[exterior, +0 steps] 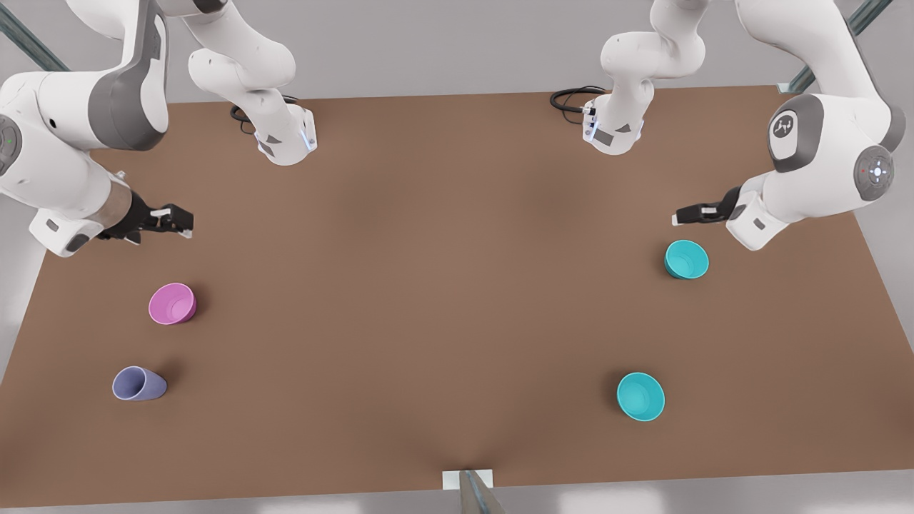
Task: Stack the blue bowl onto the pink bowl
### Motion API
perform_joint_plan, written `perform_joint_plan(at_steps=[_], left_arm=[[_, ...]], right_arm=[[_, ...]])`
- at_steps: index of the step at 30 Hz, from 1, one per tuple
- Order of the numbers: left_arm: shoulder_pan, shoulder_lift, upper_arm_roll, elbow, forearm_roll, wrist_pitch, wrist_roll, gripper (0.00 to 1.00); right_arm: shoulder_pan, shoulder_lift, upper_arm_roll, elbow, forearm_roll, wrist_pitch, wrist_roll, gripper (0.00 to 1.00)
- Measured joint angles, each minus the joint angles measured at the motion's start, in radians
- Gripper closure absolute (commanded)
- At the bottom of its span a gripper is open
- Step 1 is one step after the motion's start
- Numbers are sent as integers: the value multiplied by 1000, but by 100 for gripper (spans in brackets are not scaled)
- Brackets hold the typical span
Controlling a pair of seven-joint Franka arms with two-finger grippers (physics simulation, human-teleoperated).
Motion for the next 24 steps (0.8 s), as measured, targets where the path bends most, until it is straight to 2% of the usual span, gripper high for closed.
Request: perform_joint_plan(at_steps=[3, 5, 9, 12, 15, 24], left_arm=[[-6, 18, 1, -1, 24, 18, -3, 0], [3, 30, 2, 0, 33, 28, -4, 0], [14, 41, 1, -1, 49, 40, -7, 0], [5, 48, -2, -1, 54, 44, -8, 0], [2, 50, -3, -1, 56, 51, -9, 0], [21, 61, -3, 0, 58, 66, -7, 0]], right_arm=[[0, 27, -5, 33, -2, 13, -8, 0], [-32, 128, -18, 36, -5, 22, -18, 0], [-271, 344, -22, 33, 8, 116, -53, 0], [-414, 434, -21, 37, 37, 213, -103, 0], [-471, 472, -21, 11, 67, 310, -157, 0], [-478, 464, -19, -257, 157, 585, -279, 0]])
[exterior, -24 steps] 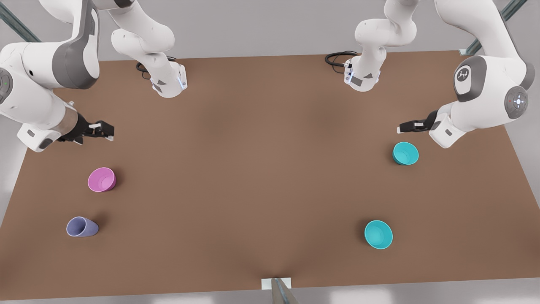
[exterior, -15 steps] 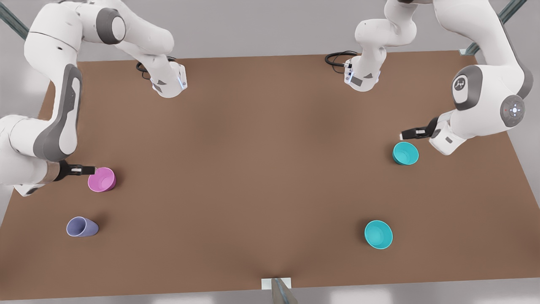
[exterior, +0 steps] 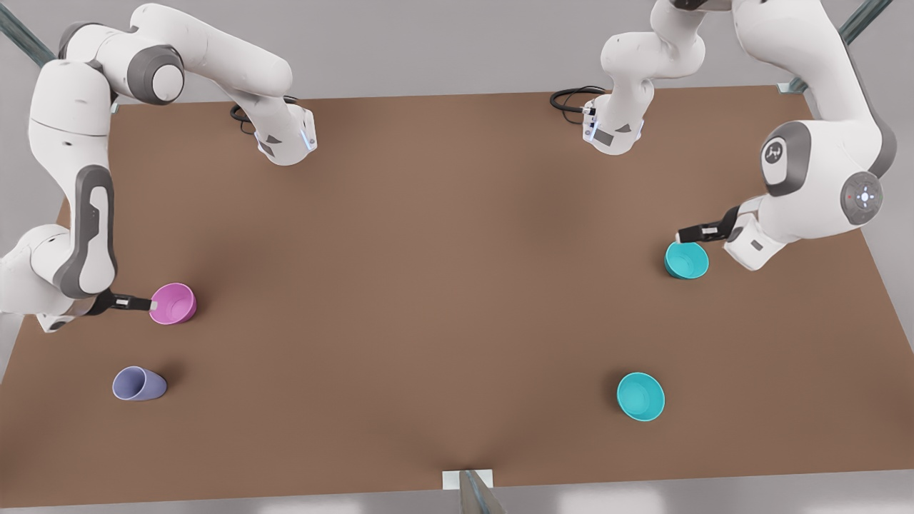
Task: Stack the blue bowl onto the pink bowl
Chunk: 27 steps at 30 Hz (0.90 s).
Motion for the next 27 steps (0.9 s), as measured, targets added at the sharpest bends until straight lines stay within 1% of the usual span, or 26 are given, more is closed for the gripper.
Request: perform_joint_plan(at_steps=[3, 14, 15, 16, 17, 18, 19, 20, 21, 24, 27], left_arm=[[-2, 4, -1, 0, 0, 3, 1, 0], [1, 35, -1, 0, 0, 27, 3, 0], [1, 35, -1, 0, 0, 28, 4, 0], [1, 35, -1, 0, 0, 29, 4, 0], [1, 35, -1, 0, 0, 30, 4, 0], [1, 35, -1, 0, 0, 31, 4, 0], [1, 35, -1, 0, 0, 32, 4, 0], [1, 35, -1, 0, 0, 33, 4, 0], [1, 35, -1, 0, 0, 33, 4, 0], [1, 35, -1, 0, 1, 34, 5, 0], [0, 35, 0, 0, 1, 35, 5, 0]], right_arm=[[-9, -10, -5, -81, 7, 68, -33, 0], [-32, 13, -6, -215, 26, 250, -118, 1], [-32, 20, -6, -217, 32, 261, -124, 6], [-32, 26, -6, -218, 38, 271, -129, 35], [-32, 29, -5, -218, 43, 279, -135, 50], [-32, 31, -5, -218, 49, 285, -142, 63], [-32, 32, -5, -218, 55, 290, -150, 72], [-31, 33, -5, -218, 67, 292, -161, 77], [-31, 32, -4, -217, 78, 295, -171, 79], [-29, 29, 0, -215, 84, 300, -187, 79], [-6, -10, 4, -213, 92, 282, -196, 79]])
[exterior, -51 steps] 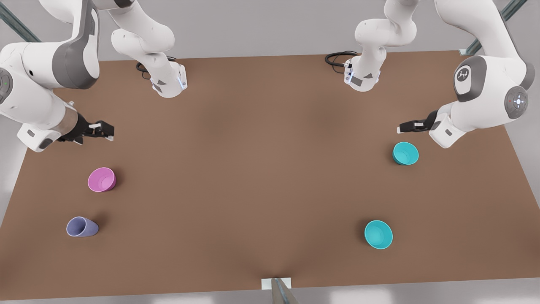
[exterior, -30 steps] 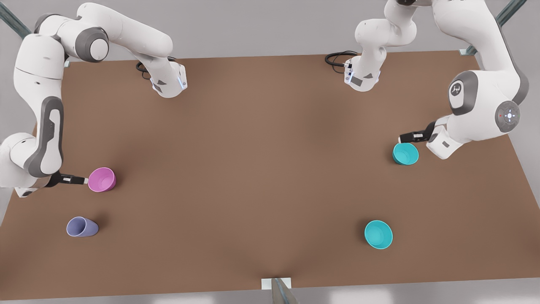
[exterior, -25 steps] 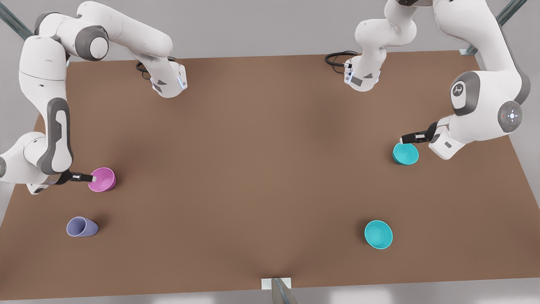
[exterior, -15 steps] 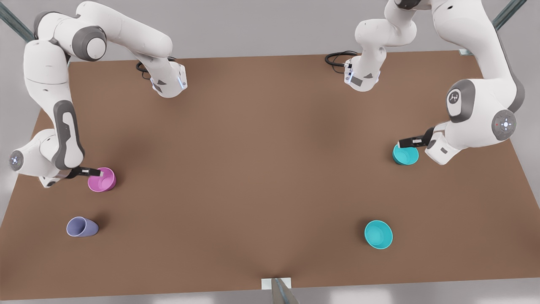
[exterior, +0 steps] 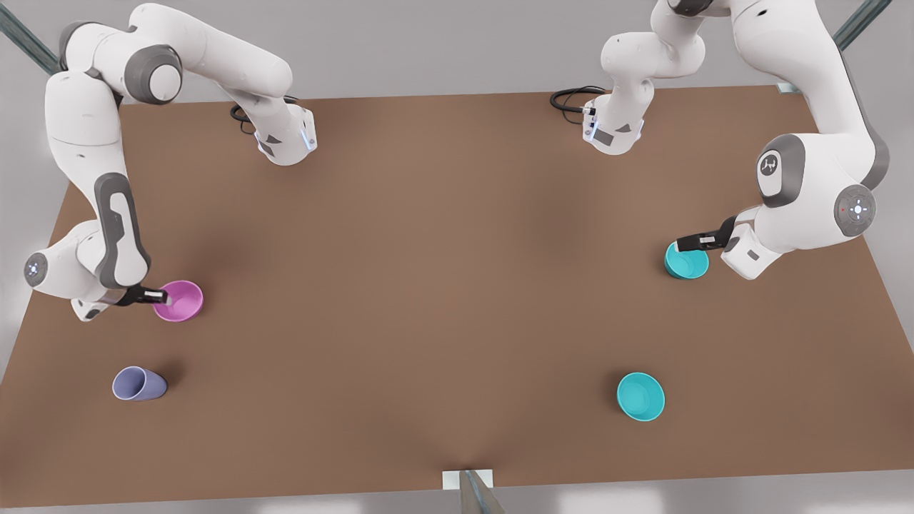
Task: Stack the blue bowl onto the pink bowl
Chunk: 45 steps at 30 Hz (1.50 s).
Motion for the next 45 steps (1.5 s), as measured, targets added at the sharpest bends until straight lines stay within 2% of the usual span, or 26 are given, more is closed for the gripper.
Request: perform_joint_plan(at_steps=[4, 7, 10, 13, 18, 20, 21, 22, 26, 29, 32, 35, 37, 39, 41, 43, 45], left_arm=[[0, 1, 1, 0, 0, 1, 0, 0], [5, 9, 3, 28, 0, 0, 0, 0], [20, 18, 2, 43, 1, -3, 0, 0], [33, 24, 3, 82, 4, -4, -1, 0], [30, 84, 2, 136, 2, 1, -1, 0], [26, 101, 0, 142, 2, 3, -1, 0], [28, 107, 2, 147, 3, 5, 0, 0], [35, 119, 3, 151, 4, 7, 0, 0], [67, 147, 5, 162, 13, 17, 2, 0], [72, 160, 3, 162, 58, 22, 7, 0], [201, 214, 6, 100, 78, 61, 42, 0], [292, 191, 31, -152, 67, 206, 116, 0], [318, 195, 44, -254, 24, 314, 171, 0], [331, 229, 47, -298, -24, 409, 230, 0], [335, 242, 47, -333, -59, 480, 286, 0], [333, 244, 46, -373, -79, 531, 344, 0], [335, 245, 45, -404, -91, 567, 399, 0]], right_arm=[[137, -106, 1, 1, 60, -94, 4, 79], [374, -133, 2, 19, 142, -153, 47, 79], [642, -12, 1, 152, 312, -167, 141, 79], [893, 155, 1, 275, 495, -78, 271, 79], [1083, 394, -2, 569, 619, 86, 540, 79], [1105, 442, -2, 617, 637, 135, 639, 79], [1109, 453, -2, 628, 643, 156, 685, 66], [1111, 459, -3, 634, 645, 173, 730, 0], [1111, 449, -4, 639, 651, 217, 885, 0], [1104, 299, -22, 579, 674, 226, 983, 0], [1085, 121, -197, 556, 601, 61, 1064, 0], [962, 92, -394, 563, 463, -218, 1049, 0], [843, 83, -456, 565, 313, -358, 973, 0], [796, 76, -504, 670, 207, -464, 871, 0], [792, 53, -513, 823, 150, -587, 778, 0], [796, -68, -477, 860, 98, -708, 701, 0], [675, -309, -233, 656, -22, -769, 658, 0]])
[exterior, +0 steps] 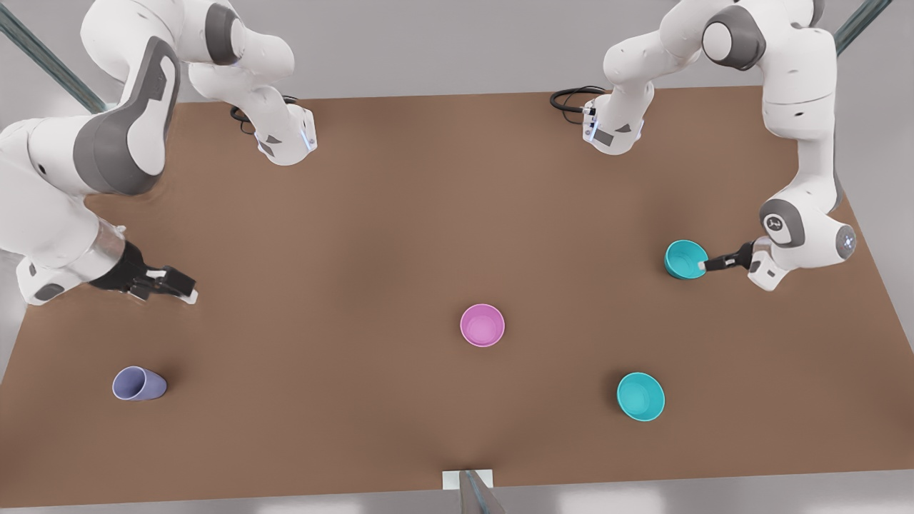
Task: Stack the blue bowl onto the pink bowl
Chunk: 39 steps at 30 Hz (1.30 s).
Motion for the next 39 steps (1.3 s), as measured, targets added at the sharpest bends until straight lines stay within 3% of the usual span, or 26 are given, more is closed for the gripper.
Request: perform_joint_plan(at_steps=[2, 5, 8, 10, 12, 16, 21, 23, 25, 29, 34, 39], left_arm=[[0, 1, 0, -15, -7, 26, 50, 0], [-2, 7, -1, -34, -12, 51, 114, 0], [-6, 8, -4, -50, -15, 66, 169, 19], [-6, 9, -9, -53, -15, 72, 201, 38], [-7, 12, -11, -54, -16, 77, 229, 64], [-7, 18, -12, -51, -26, 82, 275, 79], [-58, -21, -13, -11, -31, 64, 310, 79], [-151, -102, -12, 6, -32, 38, 297, 79], [-256, -118, -13, 136, -29, -17, 254, 79], [-489, 75, -14, 536, -23, -147, 118, 79], [-685, 324, -14, 884, -21, -235, -91, 79], [-758, 439, -20, 1021, -26, -255, -282, 79]], right_arm=[[-64, -181, 111, -239, -99, 7, -30, 0], [-89, -249, 146, -343, -181, 29, -65, 0], [-115, -207, 162, -305, -217, 34, -94, 0], [-132, -210, 177, -300, -228, 35, -111, 0], [-137, -203, 180, -300, -234, 35, -126, 0], [-130, -185, 173, -298, -240, 32, -151, 0], [-113, -165, 167, -287, -241, 31, -176, 0], [-105, -162, 162, -285, -240, 29, -184, 0], [-104, -161, 159, -284, -240, 28, -192, 0], [-112, -159, 157, -285, -238, 27, -206, 0], [-121, -154, 157, -284, -235, 27, -220, 0], [-126, -153, 157, -284, -231, 26, -231, 0]])
